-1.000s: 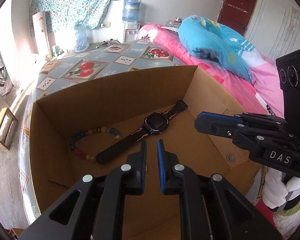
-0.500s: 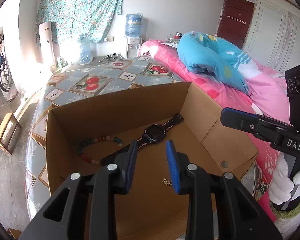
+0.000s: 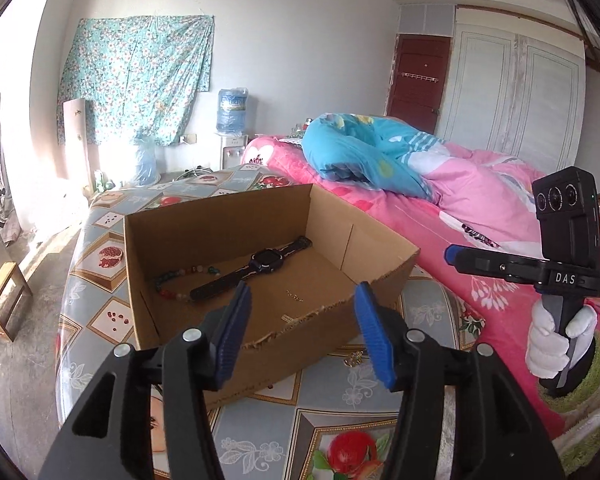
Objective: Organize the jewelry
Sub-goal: 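Withdraw the right tool from the box toward the gold knot charm, then position the open right tool over the gold knot charm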
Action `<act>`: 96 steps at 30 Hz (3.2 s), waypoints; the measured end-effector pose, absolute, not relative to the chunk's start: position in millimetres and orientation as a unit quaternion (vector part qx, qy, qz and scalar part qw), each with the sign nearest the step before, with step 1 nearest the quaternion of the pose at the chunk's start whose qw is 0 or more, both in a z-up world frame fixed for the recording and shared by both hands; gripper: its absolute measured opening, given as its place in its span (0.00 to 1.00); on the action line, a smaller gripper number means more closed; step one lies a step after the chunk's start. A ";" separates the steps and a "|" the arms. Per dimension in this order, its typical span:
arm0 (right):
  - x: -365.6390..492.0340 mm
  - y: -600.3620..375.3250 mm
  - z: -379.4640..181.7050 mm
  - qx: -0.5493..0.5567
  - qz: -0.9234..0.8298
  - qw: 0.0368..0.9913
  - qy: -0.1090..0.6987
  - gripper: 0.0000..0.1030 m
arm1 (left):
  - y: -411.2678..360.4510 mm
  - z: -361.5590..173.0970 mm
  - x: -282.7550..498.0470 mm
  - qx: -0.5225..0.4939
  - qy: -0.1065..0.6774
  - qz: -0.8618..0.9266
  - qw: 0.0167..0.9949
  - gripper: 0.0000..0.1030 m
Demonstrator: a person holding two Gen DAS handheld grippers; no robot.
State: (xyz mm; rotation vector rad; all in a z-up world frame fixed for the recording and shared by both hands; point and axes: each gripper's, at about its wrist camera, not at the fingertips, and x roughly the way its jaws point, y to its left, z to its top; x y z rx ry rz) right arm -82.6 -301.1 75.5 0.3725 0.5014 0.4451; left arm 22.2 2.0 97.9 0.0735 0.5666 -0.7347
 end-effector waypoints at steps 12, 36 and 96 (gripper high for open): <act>-50.9 -264.0 4.6 0.149 0.158 0.911 0.350 0.29 | -24.1 5.4 0.5 0.091 0.382 -0.317 0.863 0.58; -17.7 -219.1 -35.8 -0.051 0.094 0.918 0.383 0.23 | -48.9 -32.1 16.4 0.129 0.398 -0.322 0.849 0.58; -58.0 -259.2 -4.8 0.139 0.189 0.897 0.375 0.20 | -52.7 -33.9 34.7 0.182 0.363 -0.354 0.843 0.20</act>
